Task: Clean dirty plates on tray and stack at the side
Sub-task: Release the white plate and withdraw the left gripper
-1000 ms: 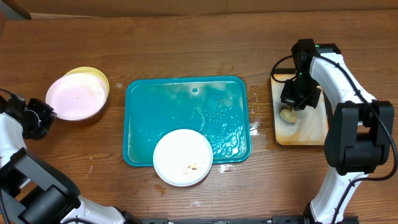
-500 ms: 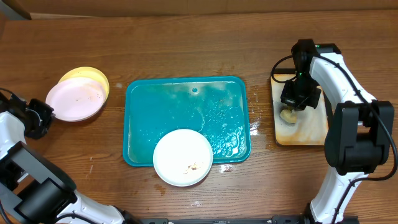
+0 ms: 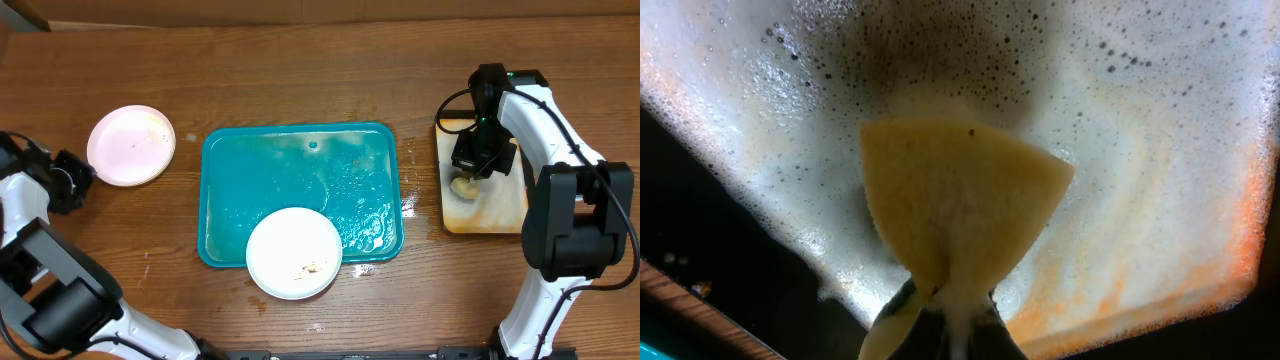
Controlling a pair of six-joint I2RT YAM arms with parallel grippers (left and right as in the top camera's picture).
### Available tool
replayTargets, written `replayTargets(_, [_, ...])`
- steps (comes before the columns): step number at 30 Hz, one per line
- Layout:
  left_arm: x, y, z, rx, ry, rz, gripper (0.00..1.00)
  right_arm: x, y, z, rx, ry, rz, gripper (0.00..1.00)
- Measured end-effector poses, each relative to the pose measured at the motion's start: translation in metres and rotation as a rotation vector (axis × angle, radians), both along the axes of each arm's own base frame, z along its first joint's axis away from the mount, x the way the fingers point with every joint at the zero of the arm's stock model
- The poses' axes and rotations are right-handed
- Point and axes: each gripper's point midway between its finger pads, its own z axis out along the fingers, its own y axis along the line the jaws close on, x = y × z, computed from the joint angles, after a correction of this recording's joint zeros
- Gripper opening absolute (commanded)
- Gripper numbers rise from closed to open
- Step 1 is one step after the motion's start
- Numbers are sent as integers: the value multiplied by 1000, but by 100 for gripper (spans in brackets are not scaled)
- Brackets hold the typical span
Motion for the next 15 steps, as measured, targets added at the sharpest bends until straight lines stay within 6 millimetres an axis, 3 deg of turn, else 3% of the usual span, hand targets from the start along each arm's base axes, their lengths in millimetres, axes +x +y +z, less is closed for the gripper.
replayTargets(4, [-2, -17, -21, -65, 39, -52, 26, 0, 0, 0, 0, 0, 0, 4])
replayTargets(8, [7, -41, -19, -88, 40, -128, 21, 0, 0, 0, 1, -2, 3, 4])
replayTargets(11, [16, -66, -8, -85, 35, -197, 29, 2, 0, 0, 1, -7, 7, 4])
replayTargets(15, [33, -106, 34, -46, -13, -301, 35, 4, 0, -1, 3, -14, 15, 4])
